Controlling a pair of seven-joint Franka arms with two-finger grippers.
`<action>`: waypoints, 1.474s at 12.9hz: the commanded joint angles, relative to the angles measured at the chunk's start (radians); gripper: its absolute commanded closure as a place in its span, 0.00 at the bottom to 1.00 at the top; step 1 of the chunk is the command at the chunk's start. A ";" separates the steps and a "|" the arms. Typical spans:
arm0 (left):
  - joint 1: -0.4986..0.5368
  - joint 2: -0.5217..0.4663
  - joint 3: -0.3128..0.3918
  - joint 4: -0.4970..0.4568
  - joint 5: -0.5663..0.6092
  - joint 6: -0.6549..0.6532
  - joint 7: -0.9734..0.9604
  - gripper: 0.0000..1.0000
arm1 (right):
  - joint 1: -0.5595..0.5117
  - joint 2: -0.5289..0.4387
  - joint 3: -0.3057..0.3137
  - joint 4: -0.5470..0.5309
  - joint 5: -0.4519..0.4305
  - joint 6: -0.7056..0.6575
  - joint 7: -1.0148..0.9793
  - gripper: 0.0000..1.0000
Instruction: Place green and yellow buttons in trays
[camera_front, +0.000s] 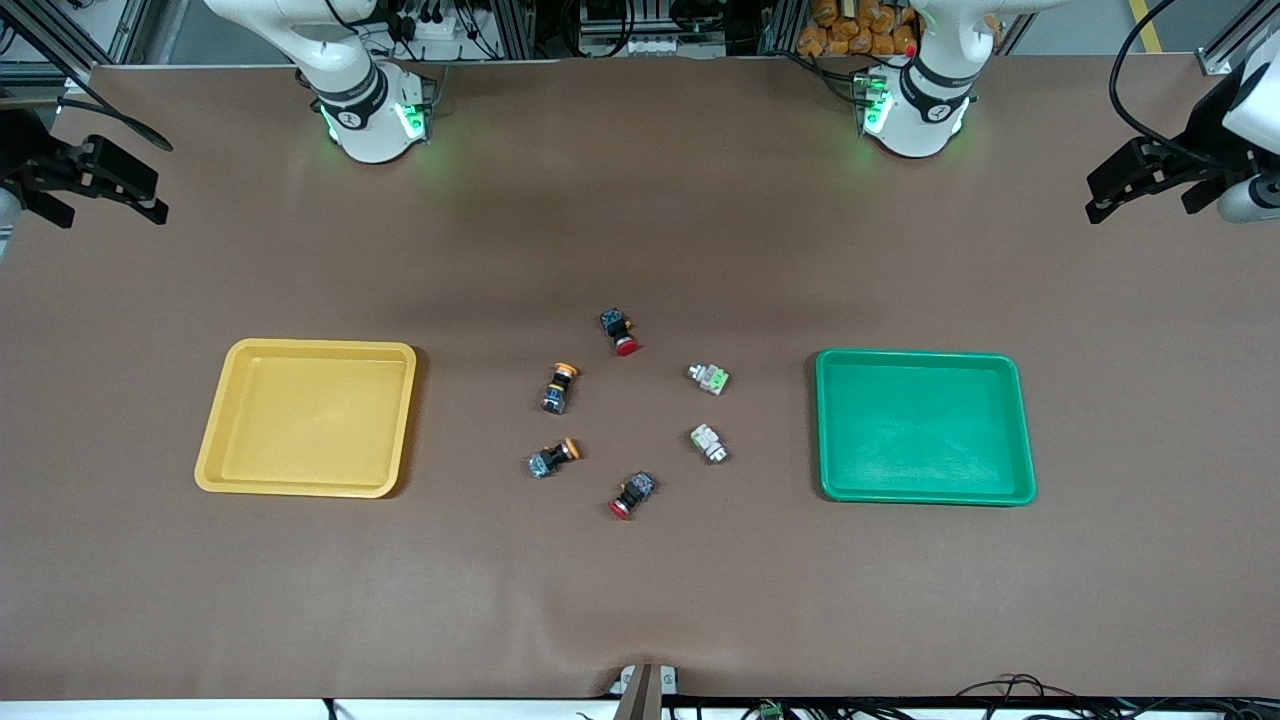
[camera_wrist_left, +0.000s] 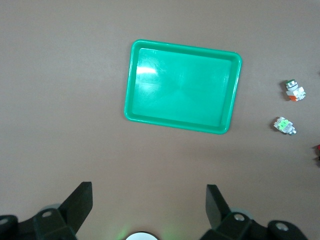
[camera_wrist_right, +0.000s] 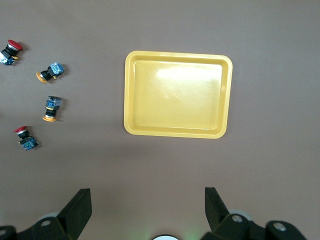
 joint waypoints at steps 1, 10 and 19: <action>0.001 -0.009 0.005 -0.003 -0.006 0.002 0.021 0.00 | -0.007 -0.002 0.004 0.002 -0.016 -0.002 -0.007 0.00; 0.000 0.004 0.007 -0.009 -0.008 -0.012 0.009 0.00 | -0.010 -0.002 0.004 0.002 -0.016 -0.007 -0.009 0.00; 0.024 0.010 0.013 -0.015 -0.006 -0.015 0.001 0.00 | -0.009 0.000 0.004 0.002 -0.016 -0.002 -0.009 0.00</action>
